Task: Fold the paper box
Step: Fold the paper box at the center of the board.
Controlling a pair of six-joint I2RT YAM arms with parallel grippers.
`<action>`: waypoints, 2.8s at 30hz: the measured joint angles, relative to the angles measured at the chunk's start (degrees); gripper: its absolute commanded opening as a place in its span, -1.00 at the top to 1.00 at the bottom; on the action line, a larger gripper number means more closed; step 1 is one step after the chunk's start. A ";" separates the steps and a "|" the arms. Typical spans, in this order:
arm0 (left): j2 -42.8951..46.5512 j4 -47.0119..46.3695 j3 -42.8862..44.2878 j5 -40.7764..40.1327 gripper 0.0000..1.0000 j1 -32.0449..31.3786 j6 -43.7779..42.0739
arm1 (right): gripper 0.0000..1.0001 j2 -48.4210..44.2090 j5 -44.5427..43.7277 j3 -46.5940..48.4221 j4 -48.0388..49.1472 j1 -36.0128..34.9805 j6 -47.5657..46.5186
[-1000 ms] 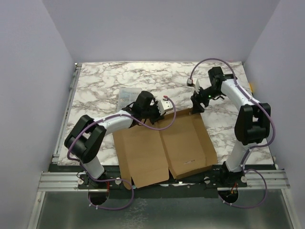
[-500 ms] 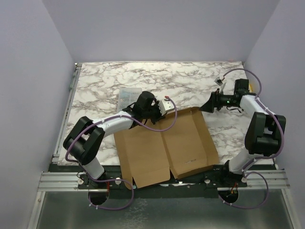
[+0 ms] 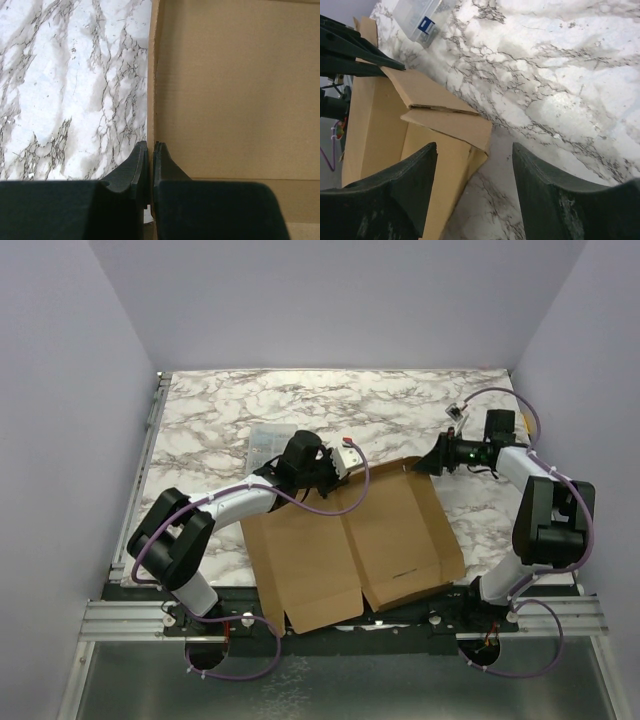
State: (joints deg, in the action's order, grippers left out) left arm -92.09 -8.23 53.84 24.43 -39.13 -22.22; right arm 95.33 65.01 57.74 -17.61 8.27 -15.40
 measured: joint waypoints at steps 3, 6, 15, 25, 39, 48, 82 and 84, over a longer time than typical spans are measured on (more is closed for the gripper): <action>0.00 -0.37 0.00 -0.04 1.00 -0.11 0.42 | -0.11 -0.61 -1.11 0.00 1.49 -1.84 0.44; 0.00 -0.50 0.00 -0.11 1.00 -0.35 0.66 | 0.04 -2.16 -2.54 -0.04 3.50 -3.61 0.92; 0.00 -1.55 0.02 -0.83 1.00 -0.37 1.49 | -0.08 -6.34 -8.87 -0.42 4.61 -5.38 -2.51; -0.35 1.05 0.92 -0.90 1.00 -0.37 1.62 | -0.60 -10.14 -9.09 1.29 -2.45 -6.08 -17.88; -0.33 4.48 1.03 0.96 1.00 -0.37 -1.38 | -0.27 -1.09 -5.57 15.89 -34.84 -6.08 -70.29; -0.31 4.55 1.07 2.08 1.00 -0.37 -1.38 | 0.16 3.28 -4.94 21.46 -49.24 -6.45 -84.65; -3.65 7.80 4.63 3.30 1.00 0.04 -2.95 | 0.99 3.50 -16.44 18.56 -42.95 -9.75 -79.69; -3.72 7.98 4.76 3.39 1.00 0.04 -2.93 | 0.99 3.50 -16.94 18.53 -43.06 -10.38 -80.52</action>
State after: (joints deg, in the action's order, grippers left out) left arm -95.81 -0.25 58.61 27.81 -39.09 -25.15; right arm 98.83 48.07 76.27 -60.66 -2.11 -95.92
